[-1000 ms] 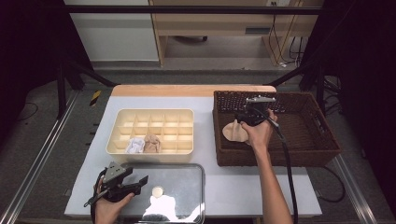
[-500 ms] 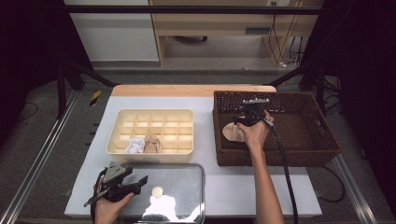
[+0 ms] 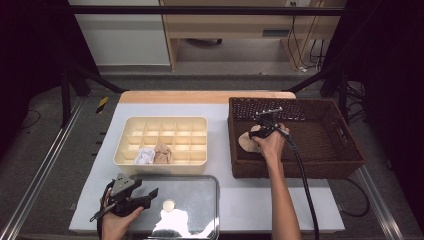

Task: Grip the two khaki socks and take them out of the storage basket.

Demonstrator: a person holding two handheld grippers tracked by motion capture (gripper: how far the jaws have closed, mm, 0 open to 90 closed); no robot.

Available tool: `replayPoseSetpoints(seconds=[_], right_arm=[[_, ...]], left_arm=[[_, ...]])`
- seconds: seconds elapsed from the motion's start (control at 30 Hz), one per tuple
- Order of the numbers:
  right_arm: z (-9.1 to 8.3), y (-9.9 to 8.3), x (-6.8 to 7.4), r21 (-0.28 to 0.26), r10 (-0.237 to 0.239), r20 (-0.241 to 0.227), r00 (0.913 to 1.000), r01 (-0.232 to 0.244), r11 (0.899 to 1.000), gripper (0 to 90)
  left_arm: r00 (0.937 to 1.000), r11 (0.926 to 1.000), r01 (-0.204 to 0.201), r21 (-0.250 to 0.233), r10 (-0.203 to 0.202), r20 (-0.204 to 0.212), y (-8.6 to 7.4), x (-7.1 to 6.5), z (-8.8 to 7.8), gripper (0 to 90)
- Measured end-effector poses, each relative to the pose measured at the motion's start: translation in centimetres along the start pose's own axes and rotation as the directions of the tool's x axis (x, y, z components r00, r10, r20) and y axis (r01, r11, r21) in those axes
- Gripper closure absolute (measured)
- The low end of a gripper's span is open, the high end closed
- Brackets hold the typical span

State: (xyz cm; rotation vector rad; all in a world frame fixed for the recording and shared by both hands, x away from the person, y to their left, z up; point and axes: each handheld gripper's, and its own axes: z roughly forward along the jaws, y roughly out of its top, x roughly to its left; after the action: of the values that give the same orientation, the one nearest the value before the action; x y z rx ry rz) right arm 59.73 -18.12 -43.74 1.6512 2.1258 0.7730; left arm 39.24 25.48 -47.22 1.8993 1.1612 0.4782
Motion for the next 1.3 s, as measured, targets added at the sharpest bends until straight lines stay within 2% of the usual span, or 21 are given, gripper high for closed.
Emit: replayPoseSetpoints(seconds=[0.1, 0.2, 0.27, 0.37, 0.4, 0.63, 0.83, 0.93, 1.2, 1.3], right_arm=[[0.2, -0.2, -0.2, 0.036, -0.015, 0.002, 0.9999, 0.015, 0.999, 70.8], [0.2, -0.3, -0.3, 0.060, -0.004, -0.011, 0.9999, 0.004, 0.998, 82.0], [0.0, -0.3, -0.4, 0.065, 0.009, -0.024, 0.9997, -0.007, 0.998, 86.1], [-0.4, -0.3, -0.5, 0.053, 0.031, -0.022, 0.9993, -0.030, 0.998, 87.0], [-0.6, -0.2, -0.5, 0.045, 0.026, -0.019, 0.9995, -0.025, 0.999, 87.0], [-2.5, 0.4, -0.6, -0.053, 0.026, -0.009, 0.9996, -0.027, 0.998, 87.2], [-4.9, 0.6, -1.0, -0.136, 0.006, -0.037, 0.9993, -0.011, 0.991, 87.2], [-6.3, 0.6, -1.0, -0.190, 0.004, -0.068, 0.9977, -0.016, 0.982, 87.3], [-9.7, 0.2, -0.7, -0.277, -0.039, -0.096, 0.9946, 0.011, 0.961, 87.3], [-10.8, 0.1, -0.7, -0.316, -0.049, -0.116, 0.9921, 0.010, 0.949, 87.3]], left_arm=[[1.0000, 1.0000, 0.002, -0.002, -0.002, -0.001, 0.0, 0.0, 0.0, 27.3], [1.0000, 1.0000, -0.004, 0.001, 0.004, -0.003, 0.0, 0.1, 0.0, 27.4], [1.0000, 1.0000, 0.001, 0.001, -0.001, -0.004, 0.0, 0.2, 0.0, 27.4], [1.0000, 1.0000, 0.003, 0.001, -0.003, -0.006, 0.0, 0.2, 0.0, 27.4], [1.0000, 1.0000, 0.003, 0.001, -0.003, -0.007, 0.0, 0.2, 0.0, 27.4], [0.9999, 0.9999, 0.009, 0.005, -0.009, -0.008, -0.1, 0.1, 0.1, 27.0], [0.9999, 1.0000, 0.007, 0.004, -0.007, -0.007, 0.0, 0.1, 0.1, 26.9], [0.9999, 1.0000, 0.009, 0.004, -0.009, -0.007, 0.0, 0.0, 0.1, 26.8], [0.9999, 1.0000, 0.007, 0.005, -0.007, -0.009, 0.0, 0.0, 0.1, 26.5], [0.9999, 0.9999, 0.008, 0.007, -0.008, -0.008, 0.0, 0.0, 0.1, 26.5]])
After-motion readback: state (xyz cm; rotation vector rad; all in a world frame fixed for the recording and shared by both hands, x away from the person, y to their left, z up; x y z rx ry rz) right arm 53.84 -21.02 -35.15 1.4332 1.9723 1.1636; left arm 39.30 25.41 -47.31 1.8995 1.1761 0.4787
